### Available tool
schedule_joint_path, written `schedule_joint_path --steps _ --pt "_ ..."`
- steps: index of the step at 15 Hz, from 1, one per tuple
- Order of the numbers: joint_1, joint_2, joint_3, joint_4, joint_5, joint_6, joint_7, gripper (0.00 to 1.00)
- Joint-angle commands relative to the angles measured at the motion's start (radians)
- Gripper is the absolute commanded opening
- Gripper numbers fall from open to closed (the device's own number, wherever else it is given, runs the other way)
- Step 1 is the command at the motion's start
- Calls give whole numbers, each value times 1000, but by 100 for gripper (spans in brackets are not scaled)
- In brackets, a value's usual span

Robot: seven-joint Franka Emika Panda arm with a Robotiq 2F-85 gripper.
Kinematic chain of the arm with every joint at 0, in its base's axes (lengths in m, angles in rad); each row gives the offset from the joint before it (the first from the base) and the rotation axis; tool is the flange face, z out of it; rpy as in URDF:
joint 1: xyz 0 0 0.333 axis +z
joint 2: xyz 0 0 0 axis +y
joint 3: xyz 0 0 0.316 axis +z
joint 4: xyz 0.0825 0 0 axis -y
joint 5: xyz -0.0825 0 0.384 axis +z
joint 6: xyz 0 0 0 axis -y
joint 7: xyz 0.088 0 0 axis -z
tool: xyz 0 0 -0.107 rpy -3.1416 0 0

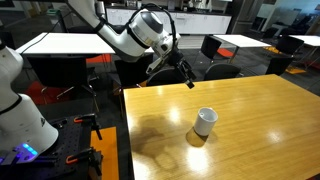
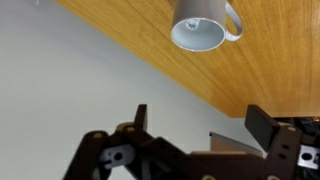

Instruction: Pick up the marker and put it in the cup

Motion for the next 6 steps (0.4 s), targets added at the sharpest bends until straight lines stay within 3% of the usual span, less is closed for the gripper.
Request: schedule_joint_path --steps 1,2,6 --pt "-18 -72 -6 -69 51 66 -80 100" --pt "-3 -20 -3 -22 23 25 -32 100" --pt "-3 -20 -3 -27 25 27 -33 100"
